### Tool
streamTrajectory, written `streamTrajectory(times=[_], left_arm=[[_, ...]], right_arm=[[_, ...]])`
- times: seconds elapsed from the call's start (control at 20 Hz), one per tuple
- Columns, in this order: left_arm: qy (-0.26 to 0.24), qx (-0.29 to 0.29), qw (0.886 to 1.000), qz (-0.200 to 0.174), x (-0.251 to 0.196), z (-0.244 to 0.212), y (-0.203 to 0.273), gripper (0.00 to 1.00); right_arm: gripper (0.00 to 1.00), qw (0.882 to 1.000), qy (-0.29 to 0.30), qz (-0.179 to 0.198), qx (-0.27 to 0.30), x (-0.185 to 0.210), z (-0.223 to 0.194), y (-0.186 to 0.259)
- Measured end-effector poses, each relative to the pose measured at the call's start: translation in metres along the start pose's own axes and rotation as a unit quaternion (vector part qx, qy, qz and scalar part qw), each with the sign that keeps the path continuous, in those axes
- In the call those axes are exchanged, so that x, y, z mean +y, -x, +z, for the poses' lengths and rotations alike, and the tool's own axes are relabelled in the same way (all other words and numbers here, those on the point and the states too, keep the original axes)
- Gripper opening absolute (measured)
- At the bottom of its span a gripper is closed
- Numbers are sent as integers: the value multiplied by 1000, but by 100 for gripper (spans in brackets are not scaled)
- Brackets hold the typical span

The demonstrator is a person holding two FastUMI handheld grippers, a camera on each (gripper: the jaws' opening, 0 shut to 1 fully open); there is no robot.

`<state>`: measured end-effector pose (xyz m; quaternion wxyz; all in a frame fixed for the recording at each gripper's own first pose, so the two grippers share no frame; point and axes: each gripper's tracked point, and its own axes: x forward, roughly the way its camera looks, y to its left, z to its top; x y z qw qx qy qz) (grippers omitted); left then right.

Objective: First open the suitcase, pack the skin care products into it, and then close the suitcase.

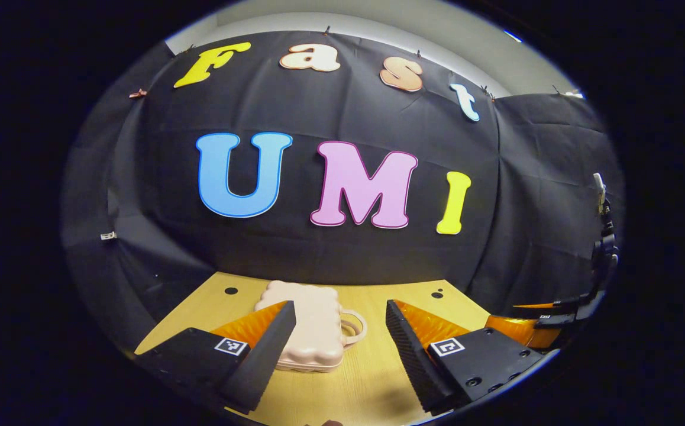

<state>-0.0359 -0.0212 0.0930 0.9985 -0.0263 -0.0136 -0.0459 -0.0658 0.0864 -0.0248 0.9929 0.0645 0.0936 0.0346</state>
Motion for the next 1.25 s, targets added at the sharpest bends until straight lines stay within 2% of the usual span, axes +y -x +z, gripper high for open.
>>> streamTrajectory(times=[0.35, 0.85, 1.25], left_arm=[[-13, -14, 999, 29, 21, 12, 29, 96], [-47, -19, 999, 1, 7, 12, 30, 96], [-38, -12, 999, -7, 4, 6, 29, 96]], right_arm=[[97, 999, 8, 0, -31, 16, 25, 12], [97, 999, 4, -12, -52, 20, 34, 16], [97, 997, 2, -33, -67, 5, 43, 26]])
